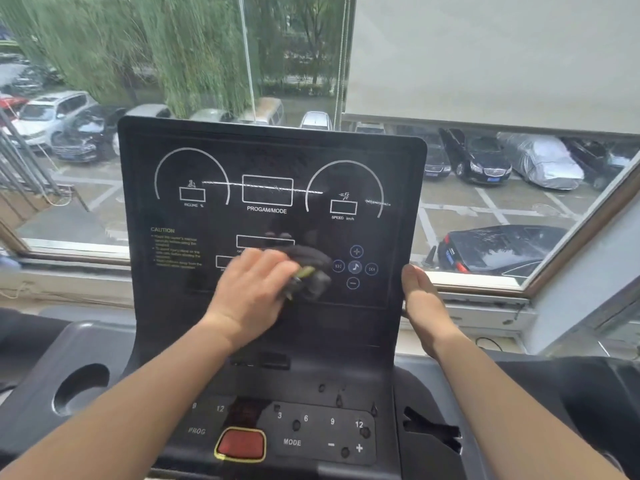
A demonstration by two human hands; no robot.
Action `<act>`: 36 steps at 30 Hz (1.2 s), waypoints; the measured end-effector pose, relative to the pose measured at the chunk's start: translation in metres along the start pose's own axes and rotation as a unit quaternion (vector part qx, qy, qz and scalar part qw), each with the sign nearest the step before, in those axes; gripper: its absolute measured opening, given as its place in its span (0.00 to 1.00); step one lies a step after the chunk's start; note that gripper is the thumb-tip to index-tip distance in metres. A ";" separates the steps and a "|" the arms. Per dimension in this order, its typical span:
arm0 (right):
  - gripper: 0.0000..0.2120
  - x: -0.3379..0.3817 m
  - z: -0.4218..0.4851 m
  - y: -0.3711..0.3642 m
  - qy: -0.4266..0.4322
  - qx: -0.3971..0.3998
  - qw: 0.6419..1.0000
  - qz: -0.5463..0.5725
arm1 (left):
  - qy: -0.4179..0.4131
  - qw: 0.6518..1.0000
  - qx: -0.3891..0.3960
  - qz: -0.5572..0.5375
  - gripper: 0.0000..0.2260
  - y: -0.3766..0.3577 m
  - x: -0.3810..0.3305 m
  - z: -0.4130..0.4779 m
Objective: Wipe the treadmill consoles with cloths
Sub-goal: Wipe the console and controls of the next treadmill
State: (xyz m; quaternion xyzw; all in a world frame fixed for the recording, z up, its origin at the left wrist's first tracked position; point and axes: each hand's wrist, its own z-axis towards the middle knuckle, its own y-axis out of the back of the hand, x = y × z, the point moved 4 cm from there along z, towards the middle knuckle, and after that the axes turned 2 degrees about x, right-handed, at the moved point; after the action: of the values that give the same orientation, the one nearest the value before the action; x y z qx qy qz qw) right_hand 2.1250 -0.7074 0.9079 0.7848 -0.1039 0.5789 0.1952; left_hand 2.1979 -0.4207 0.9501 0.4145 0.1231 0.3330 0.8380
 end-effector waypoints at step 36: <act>0.40 -0.006 0.006 -0.002 0.026 -0.013 0.995 -0.099 | 0.058 0.988 0.100 -0.099 0.23 -0.037 -0.114 -0.002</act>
State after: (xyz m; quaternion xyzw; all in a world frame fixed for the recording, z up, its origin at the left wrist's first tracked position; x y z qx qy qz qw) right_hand 2.1288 -0.7087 0.9009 0.7732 -0.0281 0.5757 0.2645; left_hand 2.1287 -0.5106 0.9117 0.4618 0.2442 0.2577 0.8128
